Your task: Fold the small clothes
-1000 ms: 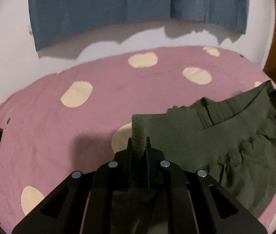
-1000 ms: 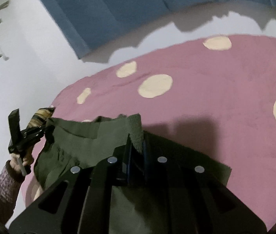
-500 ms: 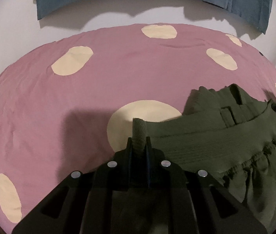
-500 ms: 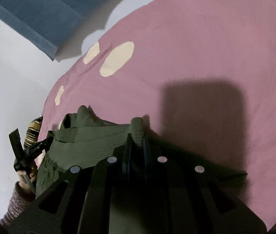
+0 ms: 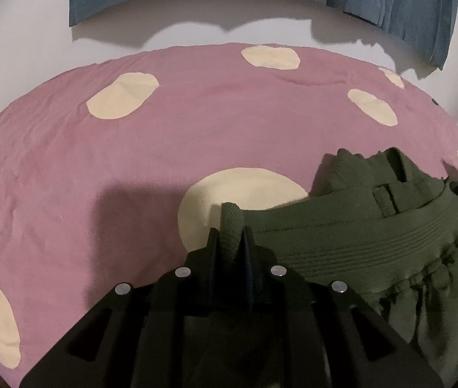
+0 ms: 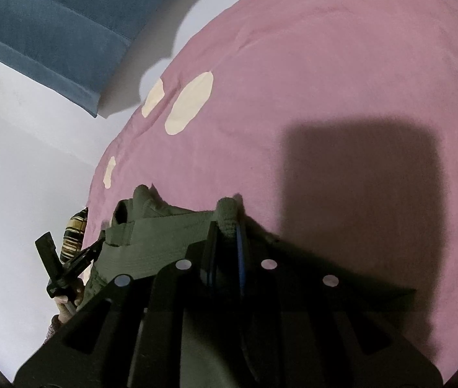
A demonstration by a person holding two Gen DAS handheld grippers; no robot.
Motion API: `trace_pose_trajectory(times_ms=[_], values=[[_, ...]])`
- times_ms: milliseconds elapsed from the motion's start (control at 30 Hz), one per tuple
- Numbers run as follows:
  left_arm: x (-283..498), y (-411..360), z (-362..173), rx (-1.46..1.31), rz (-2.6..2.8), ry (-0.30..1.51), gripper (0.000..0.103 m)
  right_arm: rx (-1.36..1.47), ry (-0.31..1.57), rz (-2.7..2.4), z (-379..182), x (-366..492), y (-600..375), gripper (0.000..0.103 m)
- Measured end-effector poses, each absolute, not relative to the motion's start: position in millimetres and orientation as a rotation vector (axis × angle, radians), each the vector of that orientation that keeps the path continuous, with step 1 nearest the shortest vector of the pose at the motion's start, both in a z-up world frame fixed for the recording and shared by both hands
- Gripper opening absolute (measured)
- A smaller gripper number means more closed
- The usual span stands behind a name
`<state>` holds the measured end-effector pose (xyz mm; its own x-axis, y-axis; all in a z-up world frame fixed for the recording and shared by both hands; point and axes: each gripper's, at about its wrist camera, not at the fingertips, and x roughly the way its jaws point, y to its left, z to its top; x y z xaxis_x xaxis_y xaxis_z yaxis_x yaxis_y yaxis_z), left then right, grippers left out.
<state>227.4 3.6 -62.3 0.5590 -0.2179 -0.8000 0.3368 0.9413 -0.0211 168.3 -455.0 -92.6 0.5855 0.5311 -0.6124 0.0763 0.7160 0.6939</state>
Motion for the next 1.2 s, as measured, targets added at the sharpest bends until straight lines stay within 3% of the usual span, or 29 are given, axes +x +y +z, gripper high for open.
trace_pose_trajectory(times_ms=[200,367,433,500,733,833,1200], values=[[215.1,16.9,-37.6,0.099,-0.325,0.894,0.025,0.779,0.907,0.254,-87.3,162.8,-464.0,0.017],[190.8,46.2,-11.5,0.052,-0.273,0.840,0.063,0.780,0.893,0.085,-75.0,145.0,-482.2,0.024],[173.1,61.8,-1.3,0.025,-0.244,0.821,0.073,0.768,0.882,0.041,-64.7,131.4,-487.3,0.030],[156.0,74.9,5.3,-0.006,-0.240,0.808,0.074,0.763,0.850,0.035,-51.4,117.4,-486.9,0.033],[93.4,115.8,9.5,-0.119,-0.219,0.822,0.076,0.790,0.711,0.141,0.8,55.7,-446.1,0.060],[70.1,127.8,8.3,-0.167,-0.220,0.822,0.077,0.803,0.685,0.232,9.8,35.3,-412.9,0.065],[21.9,148.4,-13.1,-0.278,-0.213,0.847,0.079,0.686,0.828,0.543,-0.2,17.3,-253.4,0.066]])
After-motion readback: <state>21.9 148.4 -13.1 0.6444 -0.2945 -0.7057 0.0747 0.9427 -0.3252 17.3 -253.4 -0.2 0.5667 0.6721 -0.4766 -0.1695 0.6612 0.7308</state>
